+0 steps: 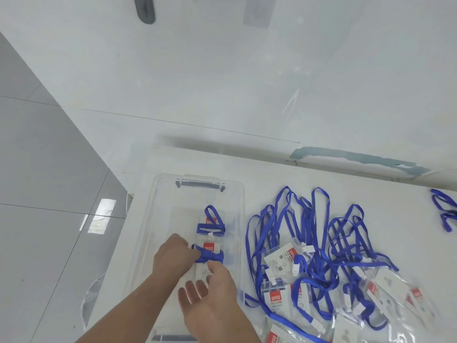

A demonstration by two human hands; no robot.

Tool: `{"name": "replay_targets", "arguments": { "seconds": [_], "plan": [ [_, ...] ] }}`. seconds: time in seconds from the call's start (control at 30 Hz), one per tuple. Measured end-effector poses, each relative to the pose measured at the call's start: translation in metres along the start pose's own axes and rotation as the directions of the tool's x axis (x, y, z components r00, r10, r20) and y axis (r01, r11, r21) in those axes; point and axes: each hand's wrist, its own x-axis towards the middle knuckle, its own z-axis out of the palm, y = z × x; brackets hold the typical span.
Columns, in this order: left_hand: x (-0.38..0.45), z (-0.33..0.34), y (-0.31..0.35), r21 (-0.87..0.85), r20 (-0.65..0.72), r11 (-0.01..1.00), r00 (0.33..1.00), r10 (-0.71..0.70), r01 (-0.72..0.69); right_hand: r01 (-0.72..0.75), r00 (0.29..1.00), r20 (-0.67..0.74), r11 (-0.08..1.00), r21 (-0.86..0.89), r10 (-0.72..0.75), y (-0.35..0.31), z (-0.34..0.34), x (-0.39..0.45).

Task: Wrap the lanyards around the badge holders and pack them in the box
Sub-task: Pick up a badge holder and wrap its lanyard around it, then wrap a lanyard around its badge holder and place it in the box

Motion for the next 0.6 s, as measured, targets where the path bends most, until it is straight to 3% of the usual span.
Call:
{"name": "replay_targets", "arguments": {
  "seconds": [0.17, 0.33, 0.47, 0.6],
  "plan": [
    [-0.016, -0.019, 0.015, -0.095, -0.007, 0.995, 0.999, 0.032, -0.032, 0.12, 0.977, 0.177, 0.993, 0.006, -0.119, -0.017, -0.008, -0.037],
    [-0.032, -0.031, 0.031, -0.165, -0.121, 0.979, 0.988, 0.098, -0.117, 0.251, 0.946, 0.212, 0.968, 0.004, -0.246, -0.052, -0.017, -0.084],
    [-0.059, -0.031, 0.055, -0.281, -0.315, 0.919, 0.931, 0.183, -0.276, 0.41, 0.888, 0.232, 0.912, -0.014, -0.396, -0.094, -0.046, -0.097],
    [-0.102, -0.025, 0.087, -0.386, -0.414, 0.808, 0.866, 0.281, -0.446, 0.561, 0.813, 0.212, 0.827, -0.038, -0.542, -0.142, -0.087, -0.094]
  ]
}}
